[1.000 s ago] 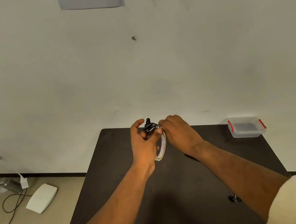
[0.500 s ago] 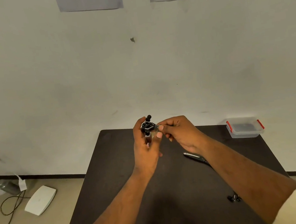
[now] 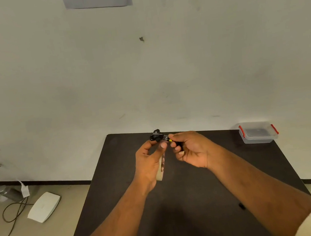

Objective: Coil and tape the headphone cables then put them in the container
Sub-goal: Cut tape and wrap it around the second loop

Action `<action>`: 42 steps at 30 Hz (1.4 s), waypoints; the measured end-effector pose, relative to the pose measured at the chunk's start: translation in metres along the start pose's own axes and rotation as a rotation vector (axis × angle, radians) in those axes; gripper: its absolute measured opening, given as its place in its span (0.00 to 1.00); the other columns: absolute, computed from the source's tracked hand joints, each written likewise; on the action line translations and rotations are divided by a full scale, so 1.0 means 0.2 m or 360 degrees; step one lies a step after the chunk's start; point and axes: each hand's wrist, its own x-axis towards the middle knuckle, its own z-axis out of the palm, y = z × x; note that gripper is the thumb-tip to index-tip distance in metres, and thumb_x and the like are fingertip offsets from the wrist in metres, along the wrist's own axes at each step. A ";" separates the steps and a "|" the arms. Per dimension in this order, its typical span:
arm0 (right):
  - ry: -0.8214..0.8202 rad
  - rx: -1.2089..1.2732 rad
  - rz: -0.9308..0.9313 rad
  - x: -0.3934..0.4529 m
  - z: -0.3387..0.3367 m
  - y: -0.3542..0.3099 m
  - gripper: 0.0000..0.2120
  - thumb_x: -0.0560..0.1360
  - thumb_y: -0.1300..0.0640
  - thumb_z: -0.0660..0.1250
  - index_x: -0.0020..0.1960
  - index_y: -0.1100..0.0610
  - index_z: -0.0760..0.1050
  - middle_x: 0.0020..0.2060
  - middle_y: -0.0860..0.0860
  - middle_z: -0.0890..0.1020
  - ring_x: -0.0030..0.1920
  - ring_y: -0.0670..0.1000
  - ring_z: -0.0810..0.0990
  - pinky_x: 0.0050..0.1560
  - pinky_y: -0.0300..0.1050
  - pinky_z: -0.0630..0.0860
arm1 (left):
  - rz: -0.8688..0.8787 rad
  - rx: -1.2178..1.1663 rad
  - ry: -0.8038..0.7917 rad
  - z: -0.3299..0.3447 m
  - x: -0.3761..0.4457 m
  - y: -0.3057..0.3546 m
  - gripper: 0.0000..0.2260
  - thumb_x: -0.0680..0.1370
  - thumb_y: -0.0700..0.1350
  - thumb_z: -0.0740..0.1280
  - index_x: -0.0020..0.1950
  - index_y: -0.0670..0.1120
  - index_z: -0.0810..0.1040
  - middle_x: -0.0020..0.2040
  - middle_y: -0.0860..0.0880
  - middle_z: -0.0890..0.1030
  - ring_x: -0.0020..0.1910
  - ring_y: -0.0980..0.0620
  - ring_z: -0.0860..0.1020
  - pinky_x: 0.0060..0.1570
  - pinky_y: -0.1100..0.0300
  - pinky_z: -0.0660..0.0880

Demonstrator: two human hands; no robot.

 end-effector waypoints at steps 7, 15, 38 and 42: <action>-0.0026 -0.0223 0.0031 -0.02 0.01 -0.02 0.07 0.77 0.62 0.64 0.50 0.63 0.79 0.29 0.52 0.75 0.25 0.44 0.67 0.21 0.33 0.65 | -0.0128 -0.0149 -0.0149 -0.03 -0.02 0.03 0.08 0.72 0.43 0.71 0.48 0.40 0.83 0.36 0.45 0.81 0.27 0.55 0.73 0.22 0.63 0.70; 0.0153 -0.0385 -0.0195 -0.02 0.08 0.01 0.06 0.77 0.62 0.65 0.54 0.60 0.73 0.30 0.56 0.80 0.25 0.47 0.73 0.24 0.37 0.67 | -0.0126 -0.0299 -0.0004 -0.04 -0.03 0.02 0.09 0.73 0.43 0.70 0.50 0.40 0.83 0.34 0.46 0.81 0.28 0.54 0.74 0.25 0.63 0.71; 0.0808 -0.2889 -0.1903 0.21 -0.10 0.14 0.07 0.67 0.62 0.74 0.45 0.59 0.80 0.34 0.53 0.81 0.35 0.54 0.79 0.36 0.46 0.76 | -0.0255 -0.0075 0.0352 0.08 0.08 0.04 0.08 0.74 0.43 0.73 0.48 0.38 0.84 0.32 0.48 0.81 0.28 0.52 0.72 0.30 0.60 0.72; 0.0554 -0.2278 -0.1466 0.19 -0.07 0.11 0.08 0.78 0.61 0.61 0.46 0.59 0.79 0.37 0.52 0.80 0.40 0.52 0.75 0.42 0.45 0.72 | -0.0168 0.0113 0.0098 0.05 0.07 0.01 0.08 0.78 0.45 0.69 0.48 0.44 0.85 0.34 0.52 0.82 0.35 0.55 0.76 0.37 0.61 0.73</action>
